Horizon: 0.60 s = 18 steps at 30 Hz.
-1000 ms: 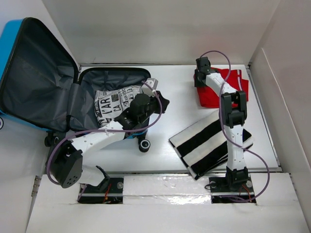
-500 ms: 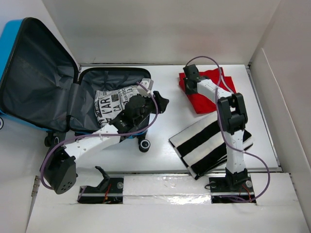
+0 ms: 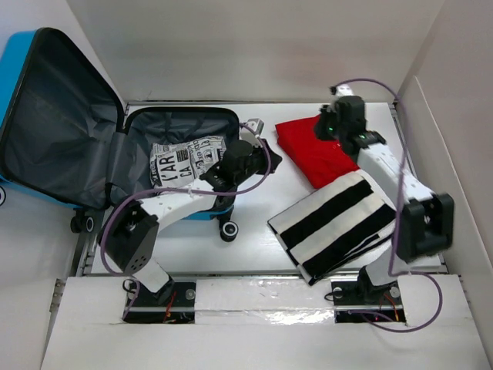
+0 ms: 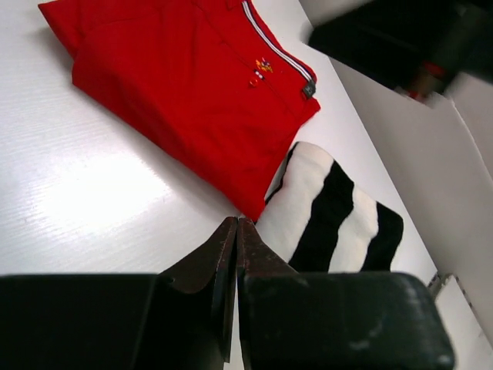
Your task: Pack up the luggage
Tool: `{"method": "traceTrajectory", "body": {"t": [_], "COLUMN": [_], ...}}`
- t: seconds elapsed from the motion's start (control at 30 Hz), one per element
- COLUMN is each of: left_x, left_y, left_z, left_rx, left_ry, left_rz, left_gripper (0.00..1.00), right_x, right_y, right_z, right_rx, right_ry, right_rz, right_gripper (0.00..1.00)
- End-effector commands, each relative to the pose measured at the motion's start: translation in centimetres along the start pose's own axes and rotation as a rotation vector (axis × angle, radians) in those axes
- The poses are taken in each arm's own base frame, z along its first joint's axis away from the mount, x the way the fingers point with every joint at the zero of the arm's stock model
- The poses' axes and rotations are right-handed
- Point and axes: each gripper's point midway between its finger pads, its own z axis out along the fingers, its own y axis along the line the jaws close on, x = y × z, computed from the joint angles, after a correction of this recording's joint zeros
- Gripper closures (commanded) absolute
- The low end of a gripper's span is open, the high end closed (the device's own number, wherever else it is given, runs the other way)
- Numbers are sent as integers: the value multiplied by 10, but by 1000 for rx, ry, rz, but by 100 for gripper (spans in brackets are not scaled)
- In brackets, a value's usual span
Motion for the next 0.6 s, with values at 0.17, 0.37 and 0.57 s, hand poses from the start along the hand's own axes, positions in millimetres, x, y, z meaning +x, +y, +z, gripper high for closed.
{"method": "traceTrajectory", "body": {"t": [0.17,0.37,0.57], "left_x": [-19,13,39], "left_y": [-13,8,42], "left_z": [58,118,163], "left_rx": [-35,-160,-361], "left_ry": [-93,21,102], "left_rz": [-37,-14,12], "left_gripper": [100,47,22], "right_x": [4,-9,-9], "right_y": [-65,-52,-40], "right_z": [-83,-127,-136], "right_rx": [-20,-90,-154], "right_ry": [-337,-379,-404], "right_rz": [305,252,239], "right_gripper": [97,55,48]}}
